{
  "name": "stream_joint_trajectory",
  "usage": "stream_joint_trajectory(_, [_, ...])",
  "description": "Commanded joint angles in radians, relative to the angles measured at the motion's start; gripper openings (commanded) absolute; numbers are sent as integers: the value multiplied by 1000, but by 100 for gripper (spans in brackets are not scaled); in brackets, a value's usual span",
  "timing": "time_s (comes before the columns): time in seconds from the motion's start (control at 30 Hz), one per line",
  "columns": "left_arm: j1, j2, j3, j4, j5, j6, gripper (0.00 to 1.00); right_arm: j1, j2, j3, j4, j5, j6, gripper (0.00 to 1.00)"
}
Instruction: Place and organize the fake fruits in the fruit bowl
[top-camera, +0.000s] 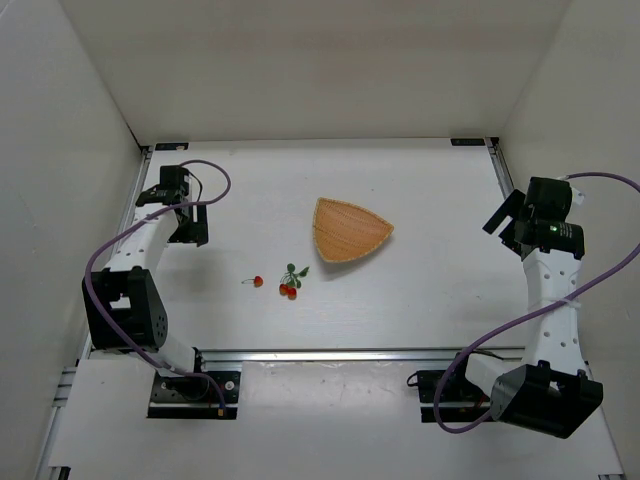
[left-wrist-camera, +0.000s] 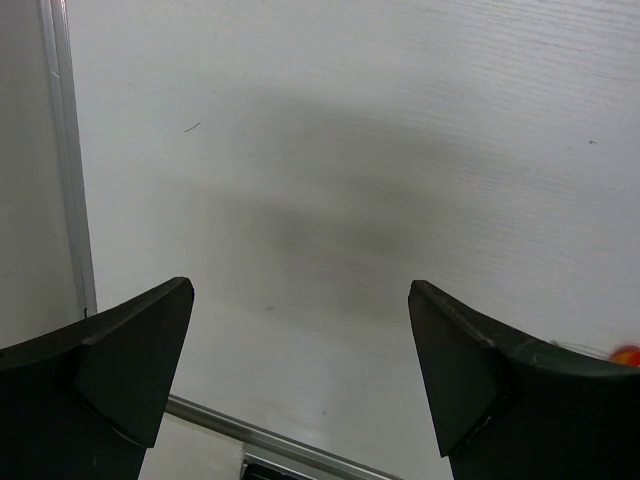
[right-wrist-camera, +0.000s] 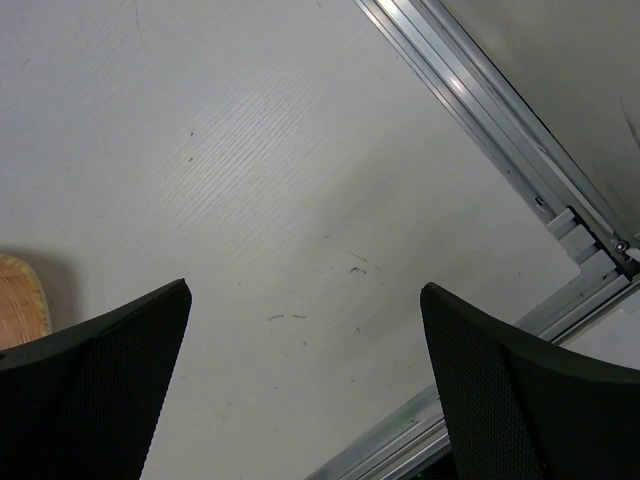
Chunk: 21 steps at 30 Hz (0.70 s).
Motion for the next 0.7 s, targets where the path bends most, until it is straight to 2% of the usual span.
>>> stream_joint_trajectory(0.0, [1,-49,-8,17,6,0,100,-2,-6,2,0,17,-26,100])
stream_joint_trajectory(0.2, [1,-40,-8,17,18,0,100,-2,-6,34,30,-121,-46,100])
stream_joint_trajectory(0.3, [1,-40,-8,17,27,0,100,90,-6,56,93,-186,-58,100])
stream_joint_trajectory(0.33, [1,-49,-8,17,27,0,100,148,-6,56,115,-177,-81,100])
stream_joint_trajectory(0.37, [1,-49,-8,17,27,0,100,322,17,70,130,-140,-98,100])
stream_joint_trajectory(0.4, [1,-49,-8,17,27,0,100,428,46,85,142,-82,-116,100])
stream_joint_trajectory(0.43, [1,-49,-8,17,27,0,100,634,84,135,142,28,-136,100])
stream_joint_trajectory(0.47, [1,-49,-8,17,27,0,100,726,186,166,142,61,-162,100])
stream_joint_trajectory(0.53, [1,-49,-8,17,16,0,100,918,306,243,126,51,-163,100])
stream_joint_trajectory(0.57, [1,-49,-8,17,16,0,100,964,414,310,126,10,-163,100])
stream_joint_trajectory(0.6, [1,-49,-8,17,7,0,100,1004,463,338,136,-88,-172,100])
stream_joint_trajectory(0.67, [1,-58,-8,17,7,0,100,1096,584,384,179,-162,-163,100])
